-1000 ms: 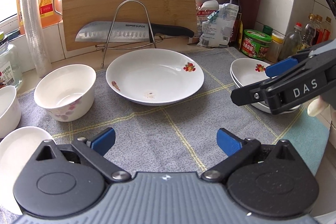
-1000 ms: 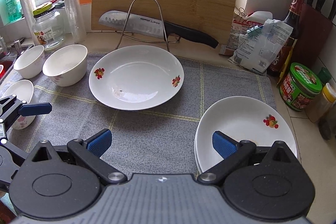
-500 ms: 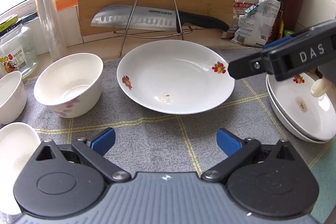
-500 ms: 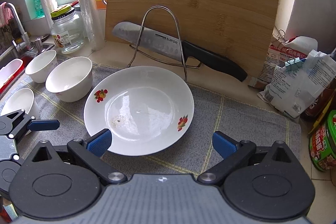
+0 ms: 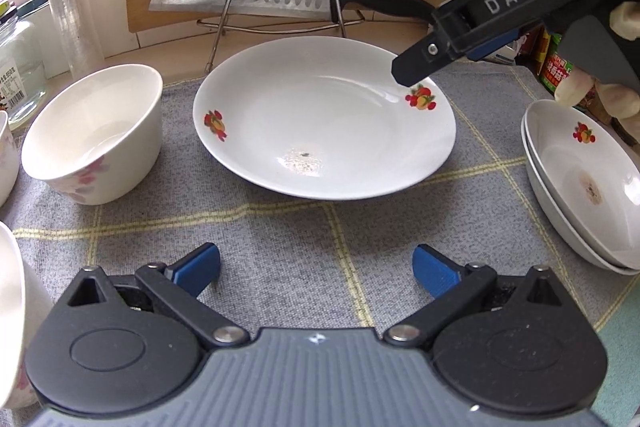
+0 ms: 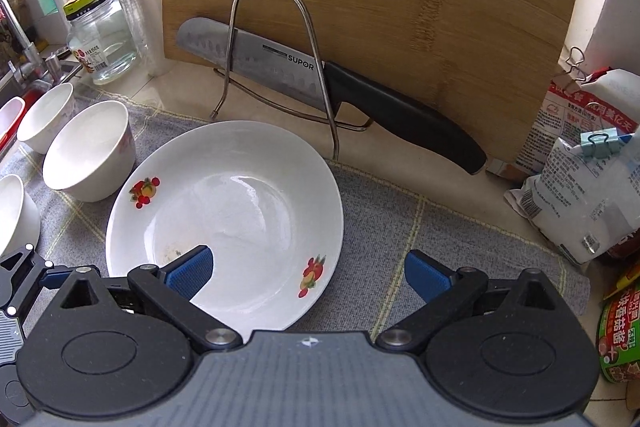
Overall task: Organize plates and bowls
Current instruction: 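Move the right tool to the rim of the fruit-print plate by the knife rack and grasp, then lift the fruit-print plate by its rim with the right tool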
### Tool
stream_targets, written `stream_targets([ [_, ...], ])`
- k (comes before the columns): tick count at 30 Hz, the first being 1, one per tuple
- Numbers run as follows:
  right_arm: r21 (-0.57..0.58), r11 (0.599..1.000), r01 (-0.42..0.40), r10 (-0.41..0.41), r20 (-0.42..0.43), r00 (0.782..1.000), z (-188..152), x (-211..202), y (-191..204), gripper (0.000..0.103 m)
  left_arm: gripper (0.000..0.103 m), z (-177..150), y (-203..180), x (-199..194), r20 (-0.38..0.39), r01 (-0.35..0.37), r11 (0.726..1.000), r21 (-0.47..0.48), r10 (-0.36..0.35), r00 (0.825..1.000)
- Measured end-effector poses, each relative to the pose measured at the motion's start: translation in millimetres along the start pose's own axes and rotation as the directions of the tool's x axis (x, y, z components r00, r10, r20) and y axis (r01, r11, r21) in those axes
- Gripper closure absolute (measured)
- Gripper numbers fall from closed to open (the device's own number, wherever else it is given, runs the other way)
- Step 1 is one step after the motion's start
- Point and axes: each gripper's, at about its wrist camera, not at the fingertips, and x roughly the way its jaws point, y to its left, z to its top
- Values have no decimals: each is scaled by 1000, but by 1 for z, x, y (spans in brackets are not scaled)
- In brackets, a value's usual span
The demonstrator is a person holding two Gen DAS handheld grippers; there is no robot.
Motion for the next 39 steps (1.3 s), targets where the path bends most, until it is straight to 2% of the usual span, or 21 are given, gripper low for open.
stream_targets([
  [6, 14, 1000, -19, 19, -54, 998, 6, 21, -8, 0, 1, 4, 3, 6, 3, -11, 999, 33, 11, 1000],
  [17, 22, 992, -125, 127, -159, 979, 8, 51, -16, 0, 1, 16, 9, 20, 26, 4, 997, 77, -6, 1000],
  [26, -18, 994, -110, 107, -140, 984, 16, 59, -8, 0, 1, 19, 11, 24, 53, 15, 996, 92, -20, 998],
  [32, -112, 991, -71, 55, -138, 989, 15, 64, 2, 0, 1, 20, 13, 26, 69, 32, 993, 116, -40, 997],
  [39, -106, 991, -83, 68, -136, 988, 17, 65, 0, 0, 1, 21, 13, 27, 77, 43, 990, 131, -54, 996],
])
